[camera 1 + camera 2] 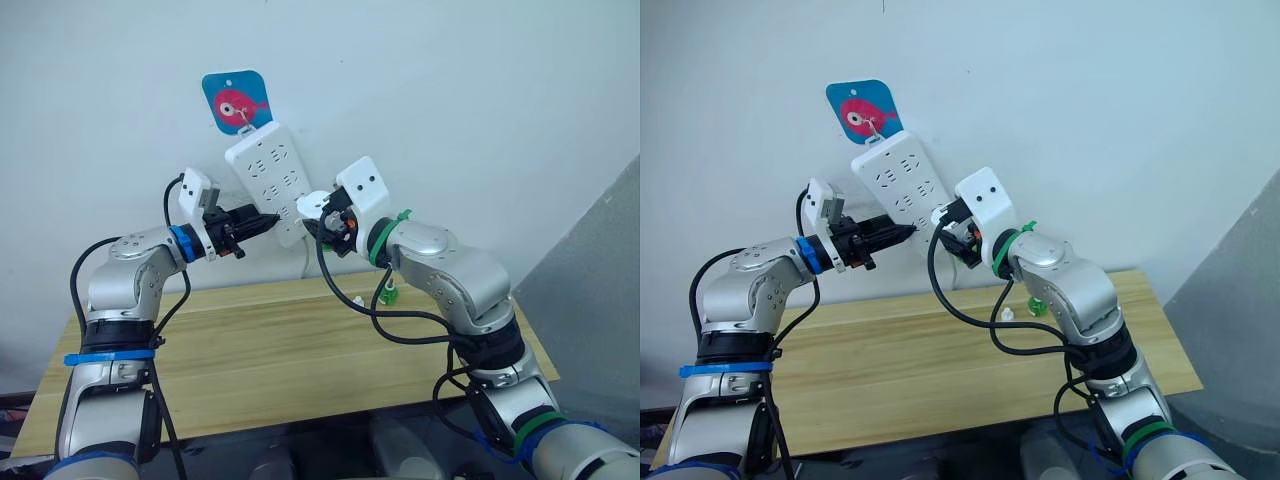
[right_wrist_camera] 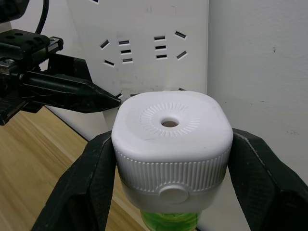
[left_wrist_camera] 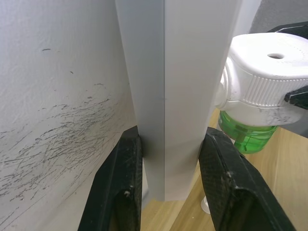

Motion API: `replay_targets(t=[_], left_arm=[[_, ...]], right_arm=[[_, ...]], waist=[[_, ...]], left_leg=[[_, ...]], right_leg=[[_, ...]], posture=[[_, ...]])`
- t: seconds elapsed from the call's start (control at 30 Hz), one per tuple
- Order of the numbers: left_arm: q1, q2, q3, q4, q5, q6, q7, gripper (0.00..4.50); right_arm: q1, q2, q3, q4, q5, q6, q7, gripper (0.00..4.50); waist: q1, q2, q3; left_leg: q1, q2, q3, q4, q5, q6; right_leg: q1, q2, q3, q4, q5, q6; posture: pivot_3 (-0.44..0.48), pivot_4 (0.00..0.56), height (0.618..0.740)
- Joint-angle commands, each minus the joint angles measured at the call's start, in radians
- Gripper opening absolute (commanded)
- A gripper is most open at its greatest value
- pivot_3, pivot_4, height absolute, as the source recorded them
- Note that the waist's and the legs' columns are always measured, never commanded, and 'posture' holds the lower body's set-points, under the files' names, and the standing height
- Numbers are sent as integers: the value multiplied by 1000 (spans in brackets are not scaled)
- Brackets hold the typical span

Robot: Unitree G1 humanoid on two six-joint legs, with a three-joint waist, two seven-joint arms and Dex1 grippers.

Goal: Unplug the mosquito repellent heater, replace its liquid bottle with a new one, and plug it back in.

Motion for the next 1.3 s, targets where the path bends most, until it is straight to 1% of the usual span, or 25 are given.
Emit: replay_targets(t=[0.03, 0.47, 0.8, 1.03, 1.07, 1.13, 1.17, 1.3], left_arm=[[-2, -6, -21, -71, -24, 3, -33, 1268], [4, -14, -19, -77, -22, 10, -39, 1268], [13, -20, -9, -80, -23, 13, -39, 1268], [15, -13, -3, -57, 9, -30, -36, 1268], [13, -11, -5, -47, 22, -49, -31, 1268], [9, -11, -7, -35, 39, -73, -23, 1268], [7, -10, -9, -29, 45, -83, -19, 1268], [-1, -9, -12, -4, 65, -122, 1, 1268]], right_arm=[[-48, 28, 7, 5, -19, -37, 0, 2979], [-93, 88, 3, 105, -53, -56, 3, 2979], [-90, 120, 28, 197, -88, -150, 19, 2979], [-83, 111, 16, 185, -89, -175, 52, 2979], [-76, 105, 11, 170, -86, -166, 56, 3720], [-67, 95, 8, 149, -84, -153, 60, 4336], [-60, 83, 9, 129, -82, -140, 66, 4500], [-14, 26, -2, 16, -61, -57, 89, 4500]], waist=[[0, 0, 0], [-19, -1, -1], [-27, -2, -1], [-27, -2, -1], [-27, -2, -1], [-19, -3, -2], [-17, -3, -2], [-13, -4, -3]], left_leg=[[0, 0, 0, 0, 0, 0], [0, 0, -1, 0, 0, 0], [2, 0, 0, 1, 0, 0], [3, 0, 0, 2, 0, 0], [3, 0, 0, 2, 0, 0], [2, 0, -1, 2, 0, 0], [1, 0, -2, 2, 0, 0], [-2, 0, -4, 0, 0, 0]], right_leg=[[0, 0, 0, 0, 0, 0], [0, 0, -1, 1, 0, 0], [0, 0, 0, 5, 0, 0], [0, 1, 0, 8, 0, 0], [0, 1, 0, 8, 0, 0], [0, 1, -1, 8, 0, 0], [-1, 1, -2, 7, 0, 0], [-1, -4, -3, -1, 0, 0]], posture=[[-228, 66, 740], [-231, 69, 740], [-222, 69, 740], [-222, 69, 740], [-222, 69, 740], [-222, 69, 740], [-223, 71, 740], [-225, 73, 740]])
